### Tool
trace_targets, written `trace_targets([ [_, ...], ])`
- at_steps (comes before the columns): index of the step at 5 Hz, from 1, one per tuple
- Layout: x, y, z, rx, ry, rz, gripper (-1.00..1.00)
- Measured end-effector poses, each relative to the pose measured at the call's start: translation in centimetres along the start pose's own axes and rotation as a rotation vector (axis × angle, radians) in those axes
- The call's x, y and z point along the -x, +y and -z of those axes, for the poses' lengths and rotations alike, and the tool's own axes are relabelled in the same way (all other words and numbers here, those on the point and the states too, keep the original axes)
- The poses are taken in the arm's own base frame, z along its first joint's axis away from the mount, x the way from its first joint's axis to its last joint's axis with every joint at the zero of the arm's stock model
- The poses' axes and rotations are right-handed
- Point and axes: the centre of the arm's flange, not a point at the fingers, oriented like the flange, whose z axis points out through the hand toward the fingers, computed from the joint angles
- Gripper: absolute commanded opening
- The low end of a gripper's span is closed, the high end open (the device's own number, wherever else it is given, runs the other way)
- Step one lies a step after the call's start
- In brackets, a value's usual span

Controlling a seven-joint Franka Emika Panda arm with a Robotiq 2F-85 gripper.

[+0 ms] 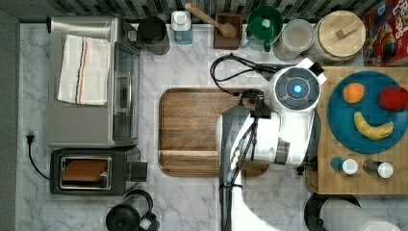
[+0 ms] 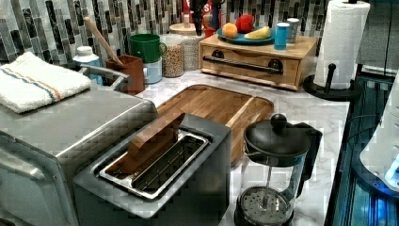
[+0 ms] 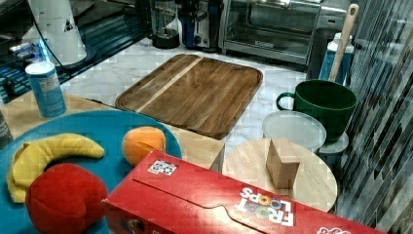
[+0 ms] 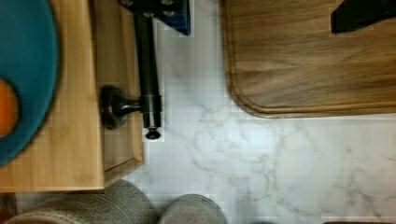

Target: Open the drawer.

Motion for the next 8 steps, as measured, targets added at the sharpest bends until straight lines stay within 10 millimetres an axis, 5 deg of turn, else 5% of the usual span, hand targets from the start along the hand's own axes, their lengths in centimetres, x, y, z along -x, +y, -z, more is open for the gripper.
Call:
trace_targets([
  [5, 2.5, 6.3, -8.3, 0.044, -0.024, 0.128, 1.00],
  [8, 2.6, 5.8, -12.6, -0.003, -0.026, 0.090, 1.00],
])
